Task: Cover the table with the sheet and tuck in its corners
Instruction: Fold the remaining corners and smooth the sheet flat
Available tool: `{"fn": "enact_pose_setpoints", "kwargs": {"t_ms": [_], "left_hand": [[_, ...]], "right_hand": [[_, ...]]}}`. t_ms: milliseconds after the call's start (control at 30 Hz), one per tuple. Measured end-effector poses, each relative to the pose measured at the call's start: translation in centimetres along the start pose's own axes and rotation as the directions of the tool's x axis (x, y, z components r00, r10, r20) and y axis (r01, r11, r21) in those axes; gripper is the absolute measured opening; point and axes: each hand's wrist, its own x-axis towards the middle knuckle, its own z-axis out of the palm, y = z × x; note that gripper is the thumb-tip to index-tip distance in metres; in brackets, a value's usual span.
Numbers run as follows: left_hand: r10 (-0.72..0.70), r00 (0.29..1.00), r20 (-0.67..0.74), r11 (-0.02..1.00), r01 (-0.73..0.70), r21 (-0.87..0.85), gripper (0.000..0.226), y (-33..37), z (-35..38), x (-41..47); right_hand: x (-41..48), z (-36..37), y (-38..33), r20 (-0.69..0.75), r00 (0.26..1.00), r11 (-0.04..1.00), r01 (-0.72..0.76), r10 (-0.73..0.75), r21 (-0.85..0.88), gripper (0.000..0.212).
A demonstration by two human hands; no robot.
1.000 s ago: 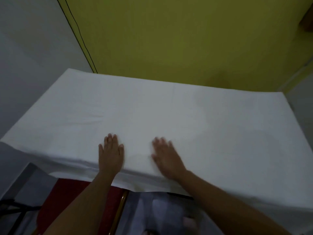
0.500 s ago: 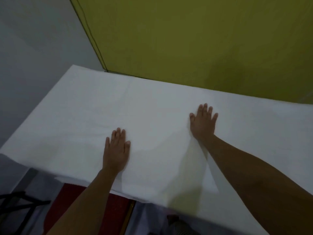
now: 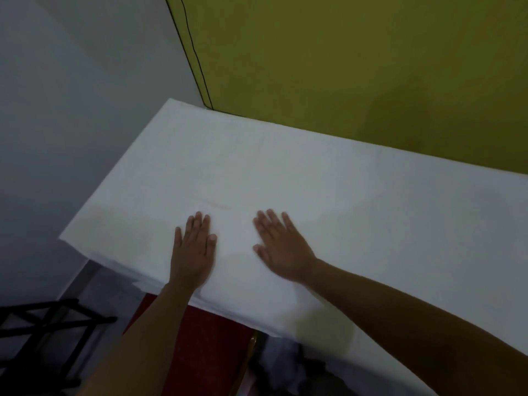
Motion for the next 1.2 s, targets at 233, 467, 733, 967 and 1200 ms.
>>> {"fn": "enact_pose_setpoints", "kwargs": {"t_ms": [233,467,733,967,1200], "left_hand": [[-0.011,1.000,0.002,1.000,0.011,-0.007,0.073,-4.6,-1.3,0.0],[-0.067,0.998,0.014,0.998,0.067,-0.009,0.067,-12.5,-3.5,-1.2],[-0.260,0.965,-0.037,0.964,0.257,-0.066,0.056,-19.1,-5.2,-0.9],[-0.213,0.975,-0.069,0.973,0.205,-0.105,0.064,-20.7,-4.5,-1.1],[-0.170,0.982,-0.078,0.983,0.163,-0.088,0.062,-21.7,-4.7,-1.2]], "right_hand": [[-2.3,2.1,-8.9,0.029,0.993,0.993,0.118,-0.117,-0.029,0.064],[-1.6,1.9,-11.6,0.052,0.987,0.989,0.148,-0.149,0.029,0.063],[7.0,-1.3,2.0,-0.080,0.655,0.659,-0.741,0.752,0.130,0.057],[14.3,2.2,-8.8,-0.089,0.944,0.947,-0.320,0.317,-0.034,0.063],[9.9,4.6,-21.7,0.089,0.928,0.932,0.363,-0.361,-0.010,0.066]]}}
